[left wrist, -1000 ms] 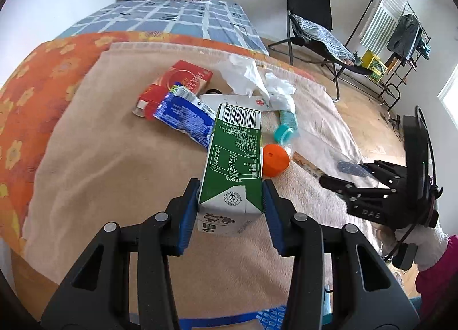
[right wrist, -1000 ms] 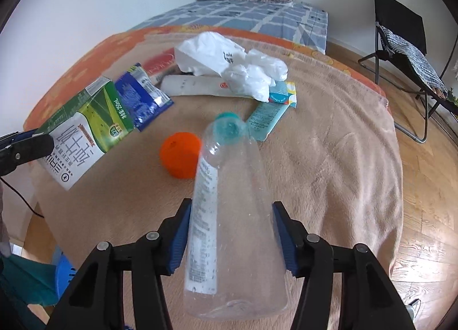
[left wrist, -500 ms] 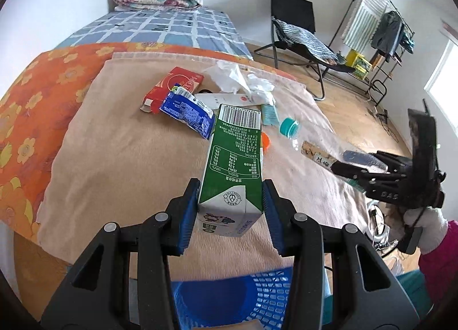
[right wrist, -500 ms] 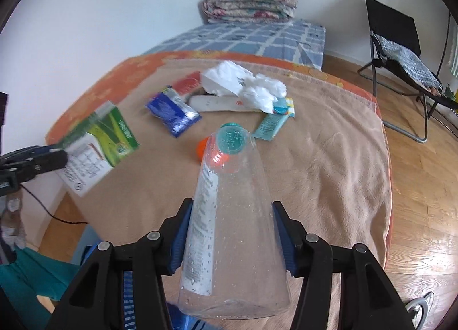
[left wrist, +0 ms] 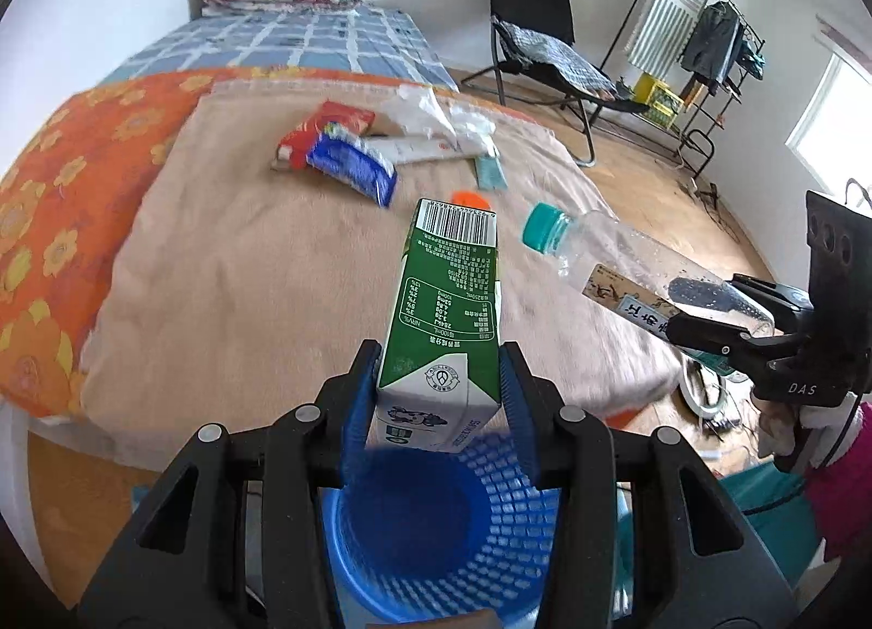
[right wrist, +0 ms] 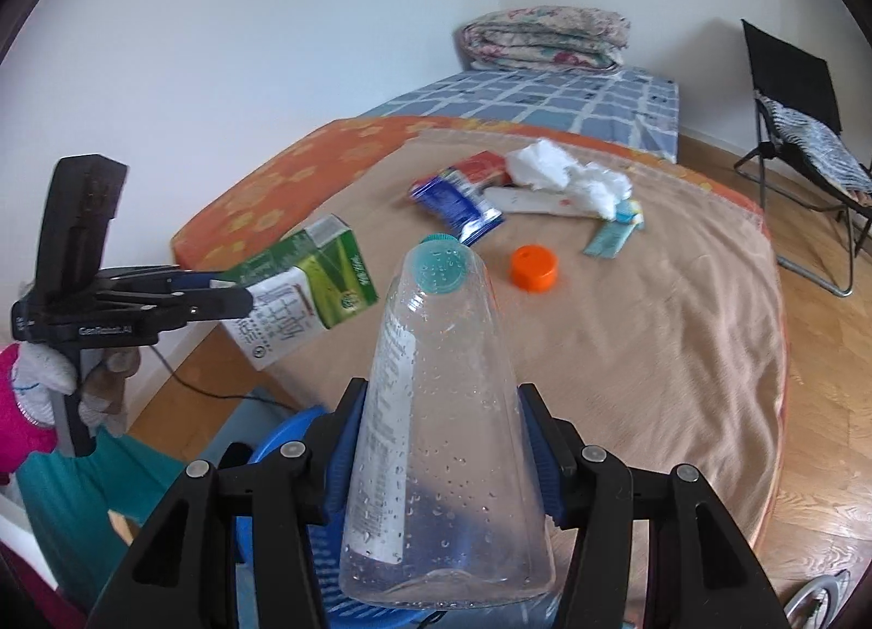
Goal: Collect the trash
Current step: 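Carry the carton and bottle with both grippers over the blue basket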
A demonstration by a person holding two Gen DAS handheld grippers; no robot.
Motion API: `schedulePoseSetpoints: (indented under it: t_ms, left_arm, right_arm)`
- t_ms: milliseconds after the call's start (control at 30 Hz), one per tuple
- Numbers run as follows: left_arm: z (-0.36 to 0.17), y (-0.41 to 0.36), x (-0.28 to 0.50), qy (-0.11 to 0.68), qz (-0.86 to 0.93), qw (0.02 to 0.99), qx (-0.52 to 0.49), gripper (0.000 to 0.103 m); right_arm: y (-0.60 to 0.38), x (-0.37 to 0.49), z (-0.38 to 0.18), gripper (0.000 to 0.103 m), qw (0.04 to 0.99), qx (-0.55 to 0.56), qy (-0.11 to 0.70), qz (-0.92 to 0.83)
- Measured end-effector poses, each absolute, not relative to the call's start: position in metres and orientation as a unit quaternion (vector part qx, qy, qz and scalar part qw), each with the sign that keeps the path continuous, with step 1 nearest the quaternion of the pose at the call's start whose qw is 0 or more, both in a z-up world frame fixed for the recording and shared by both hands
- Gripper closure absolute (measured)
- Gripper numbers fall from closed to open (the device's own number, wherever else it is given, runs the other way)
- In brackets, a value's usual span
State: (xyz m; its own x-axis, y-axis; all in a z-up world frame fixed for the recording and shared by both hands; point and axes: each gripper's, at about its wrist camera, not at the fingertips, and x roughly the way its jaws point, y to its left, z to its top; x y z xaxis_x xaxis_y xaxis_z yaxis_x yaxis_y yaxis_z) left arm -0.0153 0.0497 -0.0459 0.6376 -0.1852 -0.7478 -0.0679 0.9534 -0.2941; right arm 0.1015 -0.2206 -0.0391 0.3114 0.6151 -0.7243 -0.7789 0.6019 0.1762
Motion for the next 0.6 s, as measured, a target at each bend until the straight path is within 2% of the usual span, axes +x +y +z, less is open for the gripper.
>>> schedulePoseSetpoints:
  t_ms: [600]
  left_arm:
    - [-0.115, 0.034, -0.084, 0.501, -0.028, 0.846, -0.179, 0.059]
  right_arm:
    - [-0.209, 0.030, -0.102, 0.047, 0.728, -0.140, 0.470, 0.479]
